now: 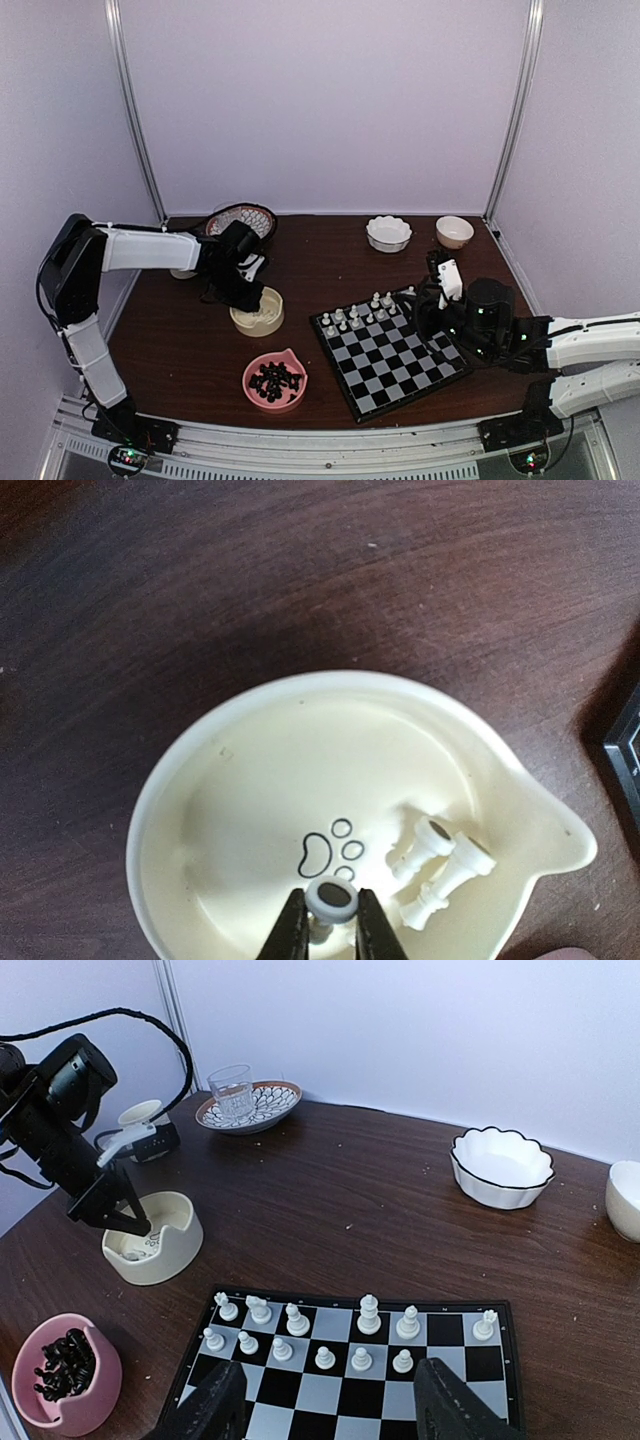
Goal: Set up the chess pieces on the board
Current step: Pick up the pawn from the storage box, then place the pawn on the chessboard.
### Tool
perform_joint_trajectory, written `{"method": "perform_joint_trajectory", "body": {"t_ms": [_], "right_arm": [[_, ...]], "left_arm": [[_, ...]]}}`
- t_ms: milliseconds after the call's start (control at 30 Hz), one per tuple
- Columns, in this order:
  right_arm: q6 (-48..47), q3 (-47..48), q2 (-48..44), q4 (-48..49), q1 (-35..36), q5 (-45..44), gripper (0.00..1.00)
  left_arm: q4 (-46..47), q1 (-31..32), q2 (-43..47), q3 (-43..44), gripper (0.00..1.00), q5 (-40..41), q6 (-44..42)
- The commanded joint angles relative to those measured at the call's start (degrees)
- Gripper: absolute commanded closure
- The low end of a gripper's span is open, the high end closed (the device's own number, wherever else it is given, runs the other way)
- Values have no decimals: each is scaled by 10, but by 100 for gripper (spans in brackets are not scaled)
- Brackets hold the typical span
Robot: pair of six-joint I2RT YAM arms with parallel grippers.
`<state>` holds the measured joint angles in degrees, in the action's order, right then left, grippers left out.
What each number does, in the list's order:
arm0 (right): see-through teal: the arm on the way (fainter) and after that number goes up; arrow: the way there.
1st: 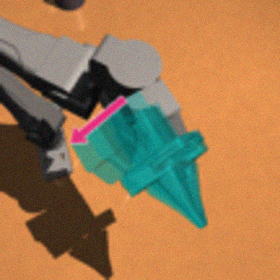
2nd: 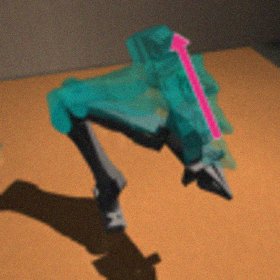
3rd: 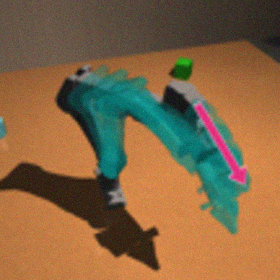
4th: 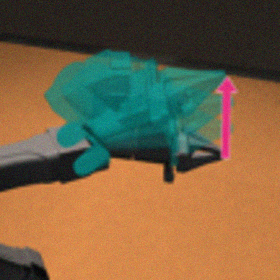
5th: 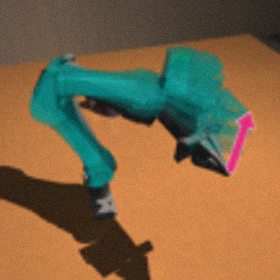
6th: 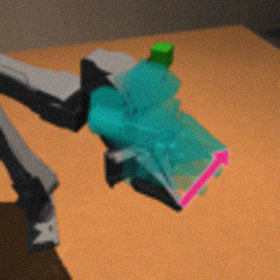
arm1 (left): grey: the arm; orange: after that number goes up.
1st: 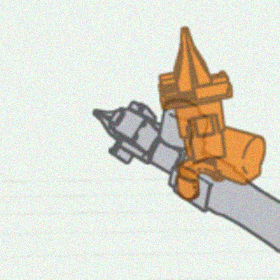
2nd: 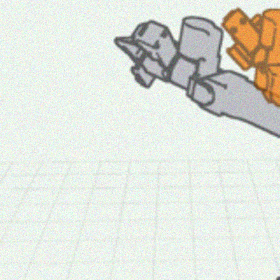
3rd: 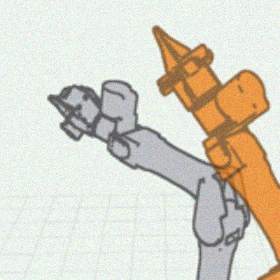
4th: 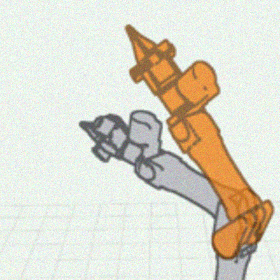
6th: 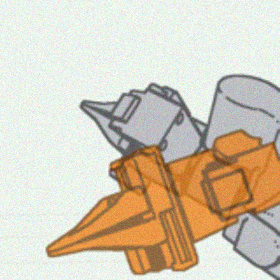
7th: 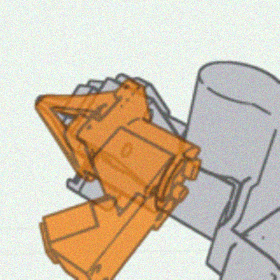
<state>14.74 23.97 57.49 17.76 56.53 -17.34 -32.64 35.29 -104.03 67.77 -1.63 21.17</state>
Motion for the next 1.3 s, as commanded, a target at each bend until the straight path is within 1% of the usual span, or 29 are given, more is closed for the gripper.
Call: {"method": "perform_joint_trajectory", "body": {"t_ms": [0,167,333,500,600,700,800,867,1000,1133,1267], "right_arm": [[-5,14,4,2,-2,6,40],[-7,18,12,3,-2,15,40],[-14,26,25,1,-2,30,40],[-17,31,33,1,-2,36,39],[-23,37,41,0,-2,53,39],[-31,48,53,-6,-2,85,40],[-34,53,61,-8,-1,98,40],[-35,53,59,-9,-1,97,40],[-37,50,46,-19,-1,91,40],[-27,31,6,-41,-2,77,40],[-21,7,-54,-86,-2,56,40]], "left_arm": [[27,-1,29,-13,100,-9,5],[37,-1,47,-23,100,-24,5],[39,-1,68,-28,100,-71,12],[44,-1,79,-35,100,-95,19],[53,-1,85,-40,100,-119,22],[78,-1,93,-50,100,-164,24],[100,3,92,-50,100,-240,24],[105,19,91,-44,100,-264,25],[108,60,88,-28,100,-283,26],[121,123,65,-1,100,-269,28],[134,176,8,47,100,-251,30]]}}
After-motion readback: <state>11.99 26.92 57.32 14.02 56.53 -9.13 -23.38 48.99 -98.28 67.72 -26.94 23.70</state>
